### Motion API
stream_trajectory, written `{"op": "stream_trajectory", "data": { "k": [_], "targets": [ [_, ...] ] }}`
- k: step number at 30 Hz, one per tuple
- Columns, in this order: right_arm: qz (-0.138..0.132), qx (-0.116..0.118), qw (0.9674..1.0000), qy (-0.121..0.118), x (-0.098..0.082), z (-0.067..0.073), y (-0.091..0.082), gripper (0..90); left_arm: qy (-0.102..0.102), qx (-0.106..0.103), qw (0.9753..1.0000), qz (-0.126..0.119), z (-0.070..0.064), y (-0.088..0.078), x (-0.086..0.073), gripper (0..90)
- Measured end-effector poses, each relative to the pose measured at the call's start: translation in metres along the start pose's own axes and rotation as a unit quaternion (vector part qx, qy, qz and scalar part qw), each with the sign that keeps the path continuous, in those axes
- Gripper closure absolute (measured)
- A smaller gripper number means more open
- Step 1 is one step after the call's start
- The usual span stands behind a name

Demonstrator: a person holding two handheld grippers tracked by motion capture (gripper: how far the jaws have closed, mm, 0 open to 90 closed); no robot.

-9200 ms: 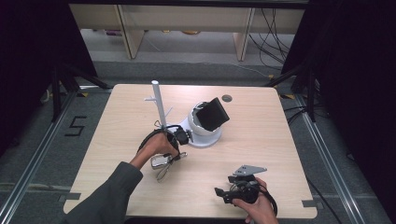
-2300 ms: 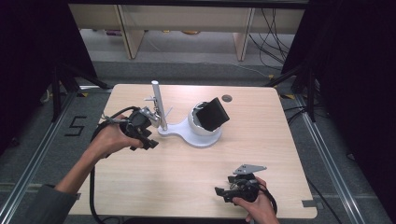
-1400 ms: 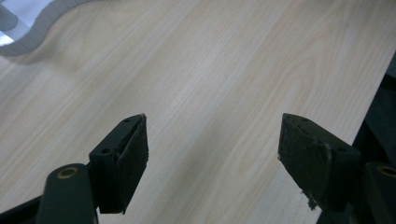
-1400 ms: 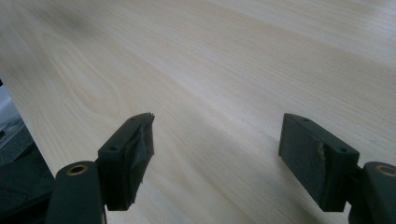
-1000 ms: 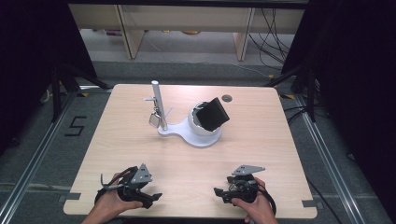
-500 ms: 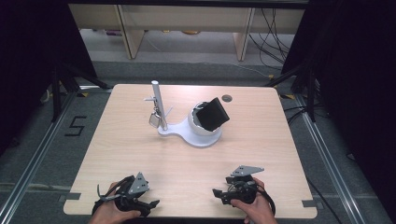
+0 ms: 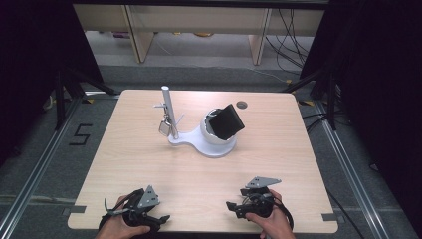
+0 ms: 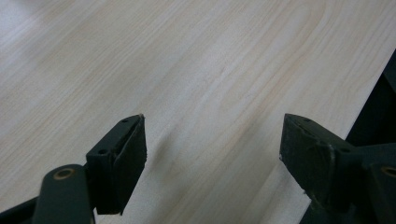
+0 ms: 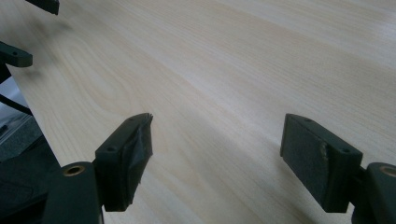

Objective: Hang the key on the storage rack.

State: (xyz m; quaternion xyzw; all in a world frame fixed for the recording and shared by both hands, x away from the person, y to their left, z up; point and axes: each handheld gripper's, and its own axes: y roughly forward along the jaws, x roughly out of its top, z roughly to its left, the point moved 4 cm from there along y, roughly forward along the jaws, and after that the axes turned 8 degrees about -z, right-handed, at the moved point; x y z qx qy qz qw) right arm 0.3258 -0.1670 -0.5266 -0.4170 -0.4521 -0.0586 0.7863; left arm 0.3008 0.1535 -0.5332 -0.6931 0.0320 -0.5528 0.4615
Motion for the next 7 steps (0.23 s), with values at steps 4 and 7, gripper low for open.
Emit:
{"op": "stream_trajectory", "data": {
  "k": [4, 7],
  "targets": [
    [0.001, 0.0, 1.0, -0.001, -0.0003, 0.0, 0.0002, 25.9, 0.0, -0.004, 1.0, 0.008, -0.0003, 0.0013, -0.0016, 22.2],
    [0.0, -0.001, 1.0, -0.001, 0.0, -0.0002, -0.0001, 25.9, -0.003, -0.005, 1.0, 0.006, -0.0008, 0.0021, -0.0018, 22.0]
  ]
}}
